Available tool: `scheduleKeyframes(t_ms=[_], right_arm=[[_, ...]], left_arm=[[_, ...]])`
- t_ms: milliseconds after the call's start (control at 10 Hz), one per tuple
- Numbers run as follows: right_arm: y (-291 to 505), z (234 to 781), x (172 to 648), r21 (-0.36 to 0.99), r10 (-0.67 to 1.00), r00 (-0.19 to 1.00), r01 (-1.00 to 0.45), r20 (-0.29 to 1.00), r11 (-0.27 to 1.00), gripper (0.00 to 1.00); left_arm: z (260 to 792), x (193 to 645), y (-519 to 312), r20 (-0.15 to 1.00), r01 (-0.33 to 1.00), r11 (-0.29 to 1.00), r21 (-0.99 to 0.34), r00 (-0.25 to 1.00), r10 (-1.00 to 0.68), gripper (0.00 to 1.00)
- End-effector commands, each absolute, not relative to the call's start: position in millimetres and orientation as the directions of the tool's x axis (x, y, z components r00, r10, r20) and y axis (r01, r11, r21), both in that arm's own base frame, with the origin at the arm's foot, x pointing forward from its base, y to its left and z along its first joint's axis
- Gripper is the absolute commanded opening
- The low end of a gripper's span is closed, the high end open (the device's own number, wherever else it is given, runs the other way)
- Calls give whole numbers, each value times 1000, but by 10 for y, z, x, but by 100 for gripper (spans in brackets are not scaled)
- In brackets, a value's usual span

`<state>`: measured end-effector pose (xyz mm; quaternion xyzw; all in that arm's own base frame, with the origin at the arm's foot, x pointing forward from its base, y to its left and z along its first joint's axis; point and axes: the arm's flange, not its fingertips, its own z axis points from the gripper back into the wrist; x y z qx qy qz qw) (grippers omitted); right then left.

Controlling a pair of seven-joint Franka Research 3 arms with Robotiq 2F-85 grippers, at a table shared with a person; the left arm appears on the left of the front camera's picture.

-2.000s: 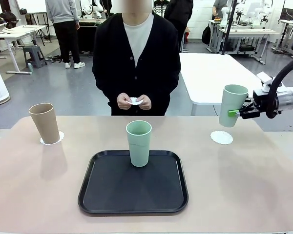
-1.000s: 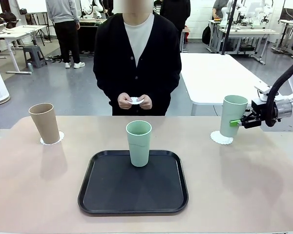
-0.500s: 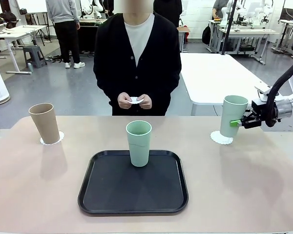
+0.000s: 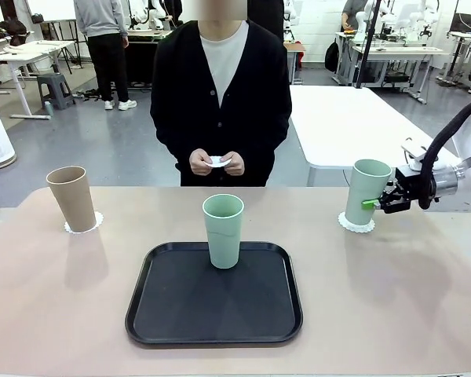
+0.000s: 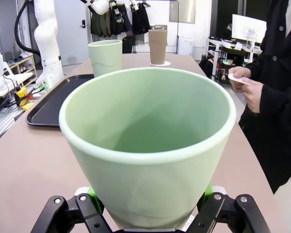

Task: Place coasters on the table and set cups on them.
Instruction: Take one Reusable plastic cup from the Flat Tray and place it on a coaster set by the human.

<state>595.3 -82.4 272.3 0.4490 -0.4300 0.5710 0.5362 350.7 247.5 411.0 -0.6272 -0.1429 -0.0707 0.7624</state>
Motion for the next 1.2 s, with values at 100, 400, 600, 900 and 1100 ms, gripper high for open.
scheduleKeyframes(t_ms=[100,400,600,900,1100], right_arm=[[-895,2712,6062,-13,194,-25,-998,981,-62,85],[-890,2680,6090,4,209,-10,-998,978,-64,85],[-880,2608,6149,26,215,13,-998,977,-59,85],[-860,2560,6191,41,223,27,-998,974,-58,85],[-875,2544,6206,49,225,35,-997,974,-55,85]], left_arm=[[4128,3504,2483,313,292,207,-934,947,76,100],[4128,3504,2483,313,292,207,-934,947,76,100],[4128,3504,2483,313,292,207,-934,947,76,100],[4128,3504,2483,313,292,207,-934,947,76,100],[4128,3504,2483,313,292,207,-934,947,76,100]])
